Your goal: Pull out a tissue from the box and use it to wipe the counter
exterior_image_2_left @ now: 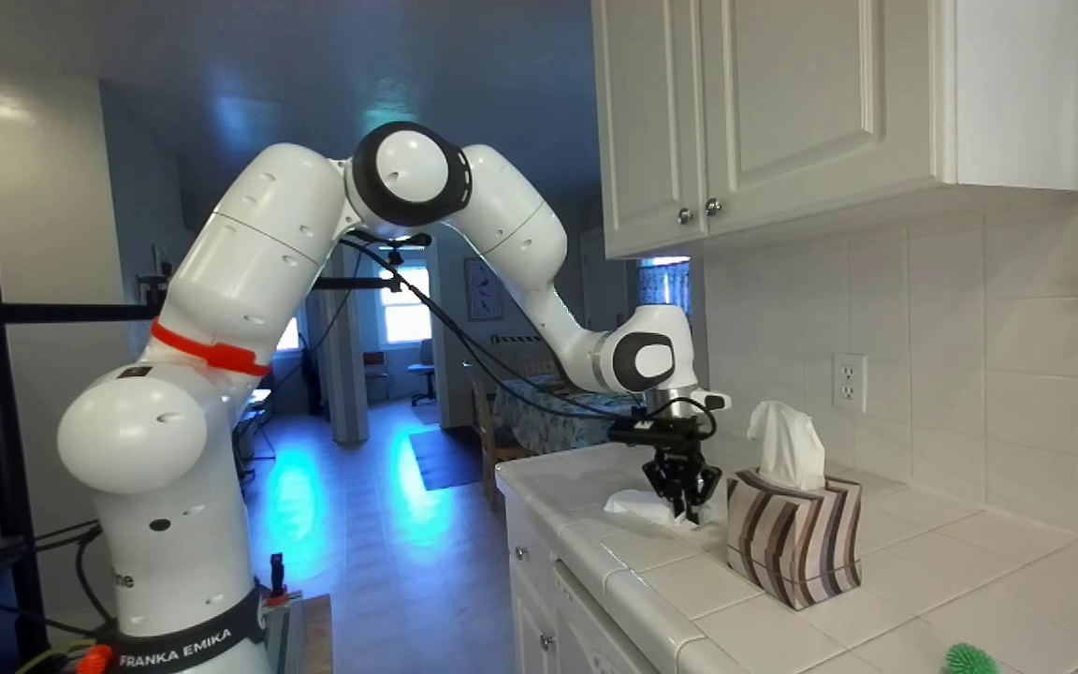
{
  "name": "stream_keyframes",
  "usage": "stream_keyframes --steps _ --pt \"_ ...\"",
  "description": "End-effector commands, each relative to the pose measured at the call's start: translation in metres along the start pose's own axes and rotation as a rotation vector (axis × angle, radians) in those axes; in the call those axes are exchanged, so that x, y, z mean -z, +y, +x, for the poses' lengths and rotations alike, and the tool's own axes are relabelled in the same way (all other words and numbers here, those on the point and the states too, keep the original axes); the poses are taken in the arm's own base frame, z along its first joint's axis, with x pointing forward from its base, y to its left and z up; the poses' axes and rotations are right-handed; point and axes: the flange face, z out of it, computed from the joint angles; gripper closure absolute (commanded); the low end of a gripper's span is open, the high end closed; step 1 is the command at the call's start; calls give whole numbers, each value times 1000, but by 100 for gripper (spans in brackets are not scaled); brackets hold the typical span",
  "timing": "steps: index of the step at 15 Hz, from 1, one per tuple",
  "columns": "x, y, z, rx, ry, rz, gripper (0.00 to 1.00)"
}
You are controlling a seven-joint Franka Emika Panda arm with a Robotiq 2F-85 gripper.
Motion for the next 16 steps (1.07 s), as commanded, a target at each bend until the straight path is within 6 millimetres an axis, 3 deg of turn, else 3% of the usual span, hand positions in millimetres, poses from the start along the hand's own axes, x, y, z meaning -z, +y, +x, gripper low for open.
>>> stream_keyframes --steps 1,7,16 --pt "16 4 -5 -8 50 1 45" --pt "48 3 -18 -63 54 -1 1" --pt "91 4 -48 -197 -46 29 0"
